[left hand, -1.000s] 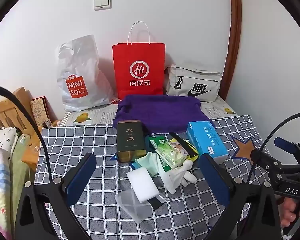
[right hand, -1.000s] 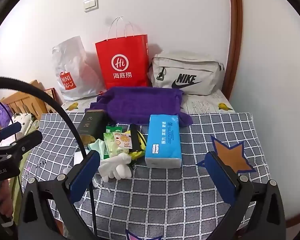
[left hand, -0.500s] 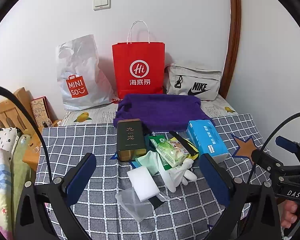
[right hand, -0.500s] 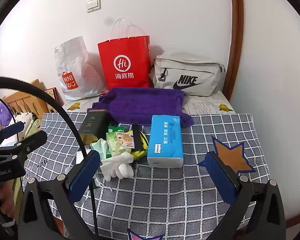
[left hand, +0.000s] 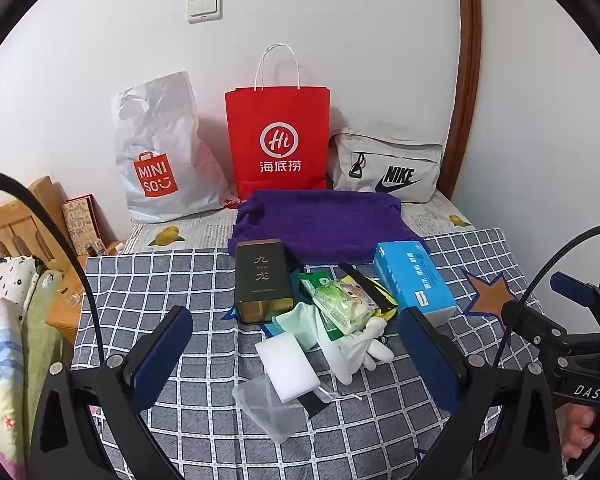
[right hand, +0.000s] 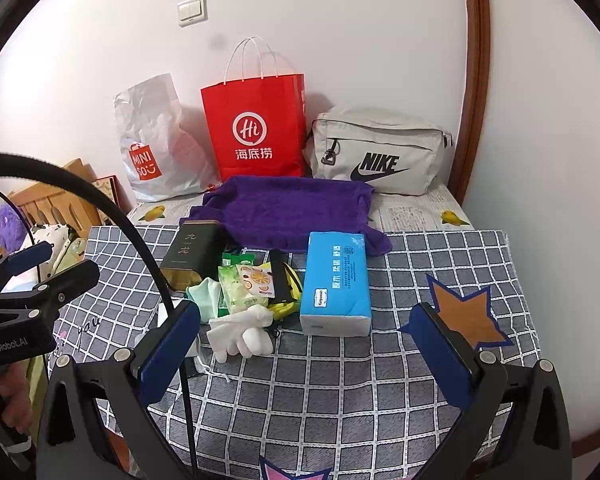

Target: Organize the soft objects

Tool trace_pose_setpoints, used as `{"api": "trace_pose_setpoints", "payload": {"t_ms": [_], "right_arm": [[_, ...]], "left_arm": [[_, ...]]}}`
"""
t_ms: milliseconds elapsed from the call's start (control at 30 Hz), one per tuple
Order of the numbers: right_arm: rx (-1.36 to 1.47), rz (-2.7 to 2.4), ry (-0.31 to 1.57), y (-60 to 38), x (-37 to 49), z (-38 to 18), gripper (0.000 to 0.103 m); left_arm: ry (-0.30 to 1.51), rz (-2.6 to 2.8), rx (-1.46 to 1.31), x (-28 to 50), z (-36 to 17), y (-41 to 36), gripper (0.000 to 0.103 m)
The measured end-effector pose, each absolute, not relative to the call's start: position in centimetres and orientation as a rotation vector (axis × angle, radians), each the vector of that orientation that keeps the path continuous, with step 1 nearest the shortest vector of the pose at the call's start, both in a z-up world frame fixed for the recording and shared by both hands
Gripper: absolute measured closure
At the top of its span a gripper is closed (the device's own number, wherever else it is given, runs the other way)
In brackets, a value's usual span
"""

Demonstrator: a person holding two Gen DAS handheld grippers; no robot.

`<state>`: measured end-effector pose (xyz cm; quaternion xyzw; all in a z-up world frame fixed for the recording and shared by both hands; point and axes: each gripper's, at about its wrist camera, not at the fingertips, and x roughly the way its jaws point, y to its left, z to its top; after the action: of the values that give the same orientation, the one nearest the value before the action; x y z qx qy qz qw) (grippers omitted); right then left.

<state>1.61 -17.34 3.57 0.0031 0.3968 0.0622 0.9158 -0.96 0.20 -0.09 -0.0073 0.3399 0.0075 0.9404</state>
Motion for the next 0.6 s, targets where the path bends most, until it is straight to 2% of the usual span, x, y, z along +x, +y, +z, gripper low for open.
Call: {"api": "trace_pose_setpoints", "payload": {"t_ms": [600], "right_arm": [[0.008,0.126,0.810,-17.58,1.43,3.78,0.000]], "left_arm": [[0.692,0.017,-0.013,-1.17,-0.06,0.26,0.000]]}}
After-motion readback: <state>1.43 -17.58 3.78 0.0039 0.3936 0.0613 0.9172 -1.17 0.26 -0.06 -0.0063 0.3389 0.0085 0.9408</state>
